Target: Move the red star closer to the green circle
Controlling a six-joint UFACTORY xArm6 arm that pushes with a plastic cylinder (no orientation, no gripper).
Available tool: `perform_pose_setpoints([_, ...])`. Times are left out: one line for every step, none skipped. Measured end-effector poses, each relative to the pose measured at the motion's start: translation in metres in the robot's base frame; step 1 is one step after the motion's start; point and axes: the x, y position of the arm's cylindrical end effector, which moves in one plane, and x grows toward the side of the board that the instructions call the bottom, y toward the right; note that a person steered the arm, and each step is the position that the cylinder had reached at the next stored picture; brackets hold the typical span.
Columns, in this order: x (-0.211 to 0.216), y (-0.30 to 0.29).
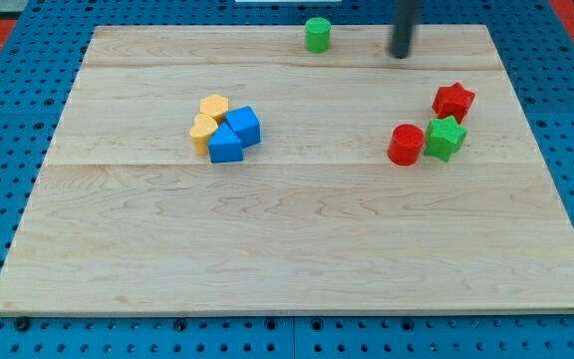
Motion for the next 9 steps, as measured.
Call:
perform_pose_setpoints([0.051, 0.072])
perform_pose_setpoints([0.110, 0.065])
perform_pose_setpoints([0.120, -0.018])
perform_pose_setpoints([0.093, -0.105])
perform_pose_setpoints([0.045, -0.076])
perform_pose_setpoints([0.028, -0.032])
perform_pose_setpoints([0.010, -0.081])
perform_pose_setpoints([0.018, -0.191])
perform_pose_setpoints([0.044, -0.173])
